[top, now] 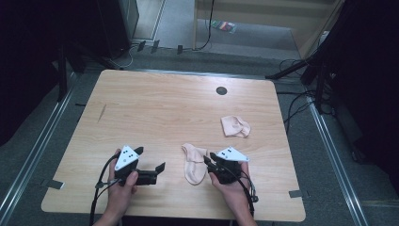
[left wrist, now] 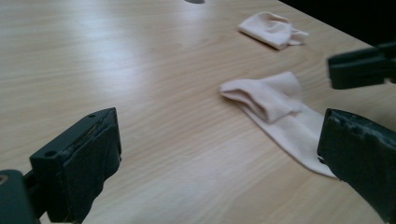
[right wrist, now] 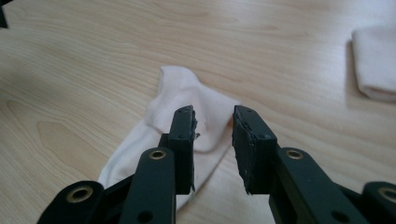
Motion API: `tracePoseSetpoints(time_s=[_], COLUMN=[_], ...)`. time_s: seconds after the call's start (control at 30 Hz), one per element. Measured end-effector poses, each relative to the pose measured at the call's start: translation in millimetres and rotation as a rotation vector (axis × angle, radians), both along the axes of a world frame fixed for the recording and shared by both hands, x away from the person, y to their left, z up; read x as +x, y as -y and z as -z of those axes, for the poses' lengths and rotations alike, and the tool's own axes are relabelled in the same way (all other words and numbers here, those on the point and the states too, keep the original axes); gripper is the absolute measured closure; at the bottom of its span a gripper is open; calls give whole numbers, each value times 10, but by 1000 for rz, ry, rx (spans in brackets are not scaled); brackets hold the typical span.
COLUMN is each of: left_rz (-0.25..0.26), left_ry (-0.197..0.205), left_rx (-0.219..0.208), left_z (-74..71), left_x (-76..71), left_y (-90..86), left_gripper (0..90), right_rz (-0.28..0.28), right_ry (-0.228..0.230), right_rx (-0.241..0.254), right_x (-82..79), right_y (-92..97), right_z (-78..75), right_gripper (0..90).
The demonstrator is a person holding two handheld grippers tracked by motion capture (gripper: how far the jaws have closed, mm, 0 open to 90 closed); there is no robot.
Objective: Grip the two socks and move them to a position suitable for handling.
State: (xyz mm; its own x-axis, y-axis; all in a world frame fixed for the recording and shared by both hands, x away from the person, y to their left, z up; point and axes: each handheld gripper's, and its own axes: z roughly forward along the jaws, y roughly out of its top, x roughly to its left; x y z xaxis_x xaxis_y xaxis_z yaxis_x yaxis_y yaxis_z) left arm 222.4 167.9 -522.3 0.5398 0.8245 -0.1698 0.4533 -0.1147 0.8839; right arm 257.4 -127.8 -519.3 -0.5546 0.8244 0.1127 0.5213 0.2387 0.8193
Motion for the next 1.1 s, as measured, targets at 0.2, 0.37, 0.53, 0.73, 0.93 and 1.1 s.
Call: tracePoseSetpoints(time_s=[0.2,0.37,0.53,0.73,0.93,1.1], left_rz=[41,101,114,88,59,65], left_ry=[-24,-84,-134,-185,-184,-229], left_rx=[11,49,70,109,150,151], left_z=[35,117,177,223,203,240], left_x=[-101,-155,-155,-73,22,110], left_y=[420,752,857,940,1031,1080], left_gripper=[189,357,419,451,544,612], right_rz=[-153,-199,-205,-166,-145,-119], right_ry=[-30,-50,-58,-101,-106,-104], right_rx=[16,-14,-64,-52,7,37], right_x=[158,257,306,314,282,273], right_y=[-146,-253,-308,-319,-302,-265], right_z=[91,171,221,186,105,77], right_gripper=[675,617,703,897,899,899])
